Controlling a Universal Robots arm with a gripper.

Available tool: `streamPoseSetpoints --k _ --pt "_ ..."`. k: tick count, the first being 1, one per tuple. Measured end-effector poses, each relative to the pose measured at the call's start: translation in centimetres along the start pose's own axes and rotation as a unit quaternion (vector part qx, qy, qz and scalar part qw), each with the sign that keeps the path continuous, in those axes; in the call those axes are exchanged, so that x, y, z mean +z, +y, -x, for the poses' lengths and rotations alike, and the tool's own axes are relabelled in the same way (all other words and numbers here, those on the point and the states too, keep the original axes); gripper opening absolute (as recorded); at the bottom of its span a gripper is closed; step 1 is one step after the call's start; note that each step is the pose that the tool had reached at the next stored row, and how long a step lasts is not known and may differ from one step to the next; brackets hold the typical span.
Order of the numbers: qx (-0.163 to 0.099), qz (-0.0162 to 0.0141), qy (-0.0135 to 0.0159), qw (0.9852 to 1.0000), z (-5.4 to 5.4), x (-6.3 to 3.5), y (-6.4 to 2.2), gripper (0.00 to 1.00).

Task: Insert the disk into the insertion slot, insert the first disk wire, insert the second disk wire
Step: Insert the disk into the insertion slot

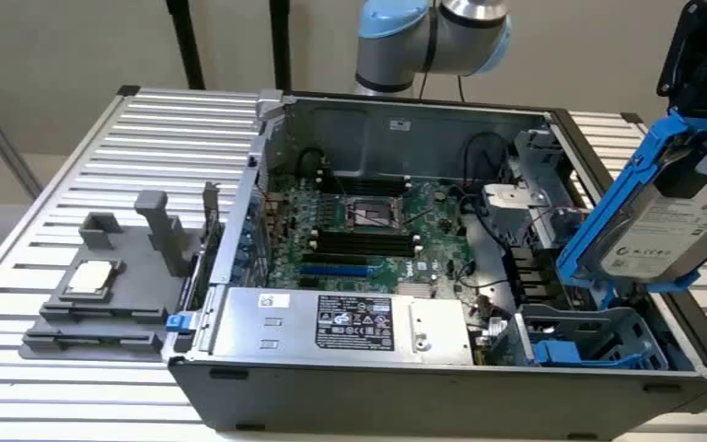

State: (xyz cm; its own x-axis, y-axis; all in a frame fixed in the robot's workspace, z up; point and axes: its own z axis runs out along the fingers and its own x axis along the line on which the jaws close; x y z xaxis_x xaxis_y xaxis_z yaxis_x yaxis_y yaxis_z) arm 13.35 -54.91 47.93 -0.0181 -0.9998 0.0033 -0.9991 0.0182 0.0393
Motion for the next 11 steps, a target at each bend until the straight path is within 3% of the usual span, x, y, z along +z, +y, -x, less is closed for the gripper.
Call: streamPoseSetpoints --k 11 --pt "0.0 0.0 0.0 1.0 0.0 -0.05 0.0 0.33"
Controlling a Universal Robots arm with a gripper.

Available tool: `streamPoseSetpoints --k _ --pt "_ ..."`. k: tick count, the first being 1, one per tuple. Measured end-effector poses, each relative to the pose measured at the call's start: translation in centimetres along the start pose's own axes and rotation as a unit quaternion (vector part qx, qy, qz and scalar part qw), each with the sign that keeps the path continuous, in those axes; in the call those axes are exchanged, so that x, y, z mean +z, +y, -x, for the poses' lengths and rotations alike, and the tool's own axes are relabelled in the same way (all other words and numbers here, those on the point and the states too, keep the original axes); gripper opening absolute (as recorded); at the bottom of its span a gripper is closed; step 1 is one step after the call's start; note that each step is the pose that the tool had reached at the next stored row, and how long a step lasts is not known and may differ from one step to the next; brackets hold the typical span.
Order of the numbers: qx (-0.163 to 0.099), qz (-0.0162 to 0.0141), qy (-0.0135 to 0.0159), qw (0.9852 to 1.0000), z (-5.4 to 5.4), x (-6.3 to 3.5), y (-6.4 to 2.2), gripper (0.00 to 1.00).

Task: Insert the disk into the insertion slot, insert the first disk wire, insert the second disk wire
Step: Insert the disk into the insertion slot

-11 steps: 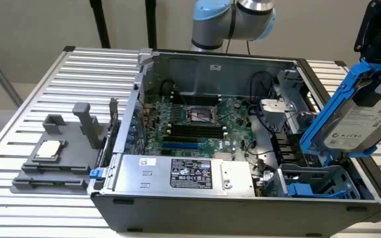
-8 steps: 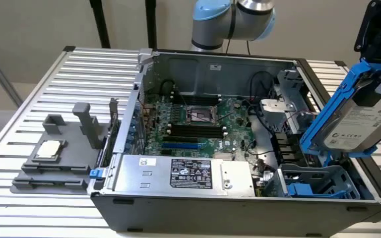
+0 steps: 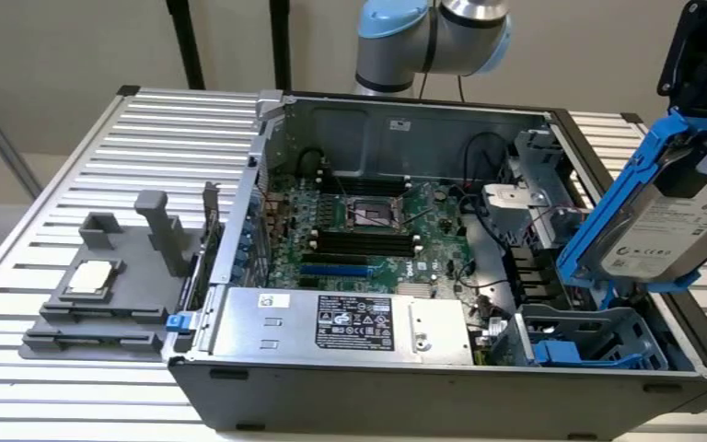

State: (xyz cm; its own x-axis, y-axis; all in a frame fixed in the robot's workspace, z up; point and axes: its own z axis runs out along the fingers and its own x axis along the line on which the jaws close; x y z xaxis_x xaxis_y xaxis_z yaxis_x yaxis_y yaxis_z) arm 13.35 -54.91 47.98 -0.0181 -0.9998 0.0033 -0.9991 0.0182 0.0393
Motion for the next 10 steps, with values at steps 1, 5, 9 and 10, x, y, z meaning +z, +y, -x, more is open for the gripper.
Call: streamPoseSetpoints --k 1,5,9,10 --pt "0.0 0.0 0.0 1.0 0.0 0.0 0.0 0.33" --pt "0.0 0.0 0.0001 1.0 -0.3 -0.01 0.01 0.33" --pt "0.0 0.0 0.0 1.0 -1.2 0.03 0.6 0.33" --pt "0.0 0.0 0.0 1.0 -1.5 0.05 0.95 0.33"
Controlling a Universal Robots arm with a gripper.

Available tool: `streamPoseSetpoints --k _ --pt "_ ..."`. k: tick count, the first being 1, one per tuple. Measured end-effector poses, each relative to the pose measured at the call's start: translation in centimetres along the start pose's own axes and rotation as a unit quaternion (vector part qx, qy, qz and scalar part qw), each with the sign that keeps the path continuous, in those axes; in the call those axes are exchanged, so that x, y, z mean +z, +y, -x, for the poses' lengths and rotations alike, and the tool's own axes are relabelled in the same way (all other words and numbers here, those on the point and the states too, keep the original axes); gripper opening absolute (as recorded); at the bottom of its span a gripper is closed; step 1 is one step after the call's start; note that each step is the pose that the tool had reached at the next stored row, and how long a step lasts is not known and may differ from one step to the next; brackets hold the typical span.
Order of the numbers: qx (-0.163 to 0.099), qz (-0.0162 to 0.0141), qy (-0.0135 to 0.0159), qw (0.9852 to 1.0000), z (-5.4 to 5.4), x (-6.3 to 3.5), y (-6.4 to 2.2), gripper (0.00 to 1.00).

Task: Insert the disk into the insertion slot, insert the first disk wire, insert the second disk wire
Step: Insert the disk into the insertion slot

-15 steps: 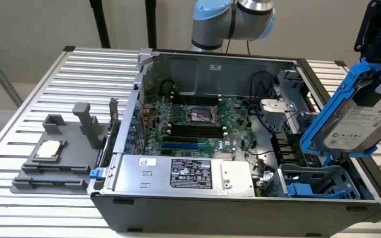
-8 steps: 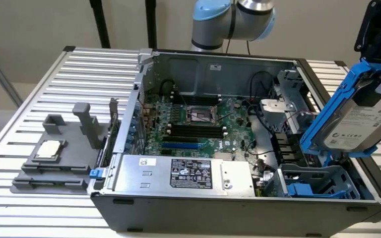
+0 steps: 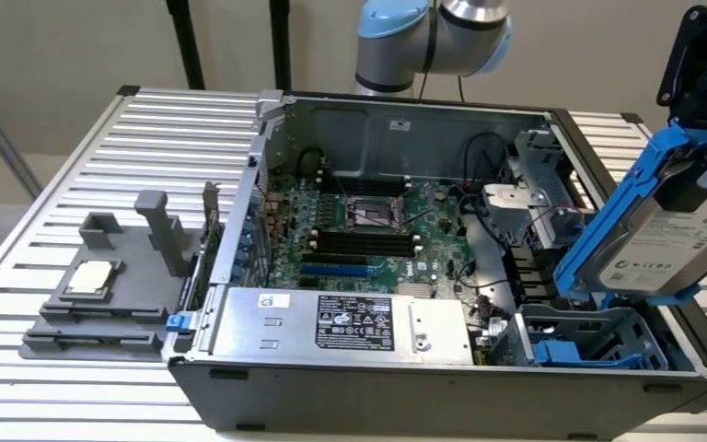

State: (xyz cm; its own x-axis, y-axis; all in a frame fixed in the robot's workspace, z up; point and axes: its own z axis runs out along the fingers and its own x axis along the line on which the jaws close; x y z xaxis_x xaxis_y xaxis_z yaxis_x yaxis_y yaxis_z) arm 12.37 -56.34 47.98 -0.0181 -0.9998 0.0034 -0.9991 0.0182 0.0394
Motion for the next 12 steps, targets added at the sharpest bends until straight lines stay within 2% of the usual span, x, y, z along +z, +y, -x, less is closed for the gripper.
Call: streamPoseSetpoints --k 2,4,12 --pt "0.0 0.0 0.0 1.0 -0.3 0.03 0.65 0.33" --pt "-0.001 -0.0001 0.0001 1.0 -0.5 0.11 0.95 0.33" --pt "-0.006 -0.0017 0.0001 1.0 -1.0 1.33 1.25 0.33"
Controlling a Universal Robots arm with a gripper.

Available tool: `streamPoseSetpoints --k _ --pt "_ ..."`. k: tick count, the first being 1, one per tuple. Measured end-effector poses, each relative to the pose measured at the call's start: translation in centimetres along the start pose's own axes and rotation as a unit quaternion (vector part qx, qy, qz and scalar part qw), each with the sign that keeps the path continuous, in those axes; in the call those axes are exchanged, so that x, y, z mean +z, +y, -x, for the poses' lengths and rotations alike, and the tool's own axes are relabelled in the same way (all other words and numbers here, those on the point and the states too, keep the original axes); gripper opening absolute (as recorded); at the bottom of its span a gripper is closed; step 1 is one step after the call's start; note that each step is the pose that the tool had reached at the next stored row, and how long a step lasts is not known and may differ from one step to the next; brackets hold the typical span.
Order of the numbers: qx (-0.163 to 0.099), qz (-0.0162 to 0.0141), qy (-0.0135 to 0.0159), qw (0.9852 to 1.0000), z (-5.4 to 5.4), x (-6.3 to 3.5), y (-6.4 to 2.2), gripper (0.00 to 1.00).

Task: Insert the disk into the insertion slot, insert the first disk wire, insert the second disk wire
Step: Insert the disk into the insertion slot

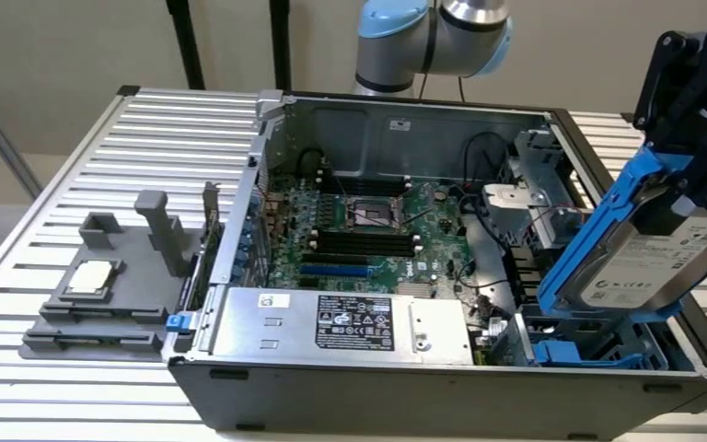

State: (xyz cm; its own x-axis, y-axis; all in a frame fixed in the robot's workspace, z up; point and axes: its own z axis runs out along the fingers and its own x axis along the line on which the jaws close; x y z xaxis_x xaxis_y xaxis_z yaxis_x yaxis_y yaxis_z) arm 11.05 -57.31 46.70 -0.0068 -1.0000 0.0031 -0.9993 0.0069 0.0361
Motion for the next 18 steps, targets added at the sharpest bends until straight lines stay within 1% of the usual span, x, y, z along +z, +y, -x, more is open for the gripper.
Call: streamPoseSetpoints --k 4,6,8,13,18 --pt "-0.002 -0.0007 -0.0007 1.0 -0.1 0.72 -0.02 0.33" --pt "-0.003 -0.0008 -0.0019 1.0 -0.3 1.04 -0.03 0.33" --pt "-0.003 -0.0008 -0.0028 1.0 -0.3 1.1 -0.03 0.33" --pt "-0.004 -0.0008 -0.0029 1.0 -0.4 1.13 -0.04 0.33" --pt "-0.007 -0.0008 -0.0027 1.0 -0.6 1.23 -0.05 0.33"
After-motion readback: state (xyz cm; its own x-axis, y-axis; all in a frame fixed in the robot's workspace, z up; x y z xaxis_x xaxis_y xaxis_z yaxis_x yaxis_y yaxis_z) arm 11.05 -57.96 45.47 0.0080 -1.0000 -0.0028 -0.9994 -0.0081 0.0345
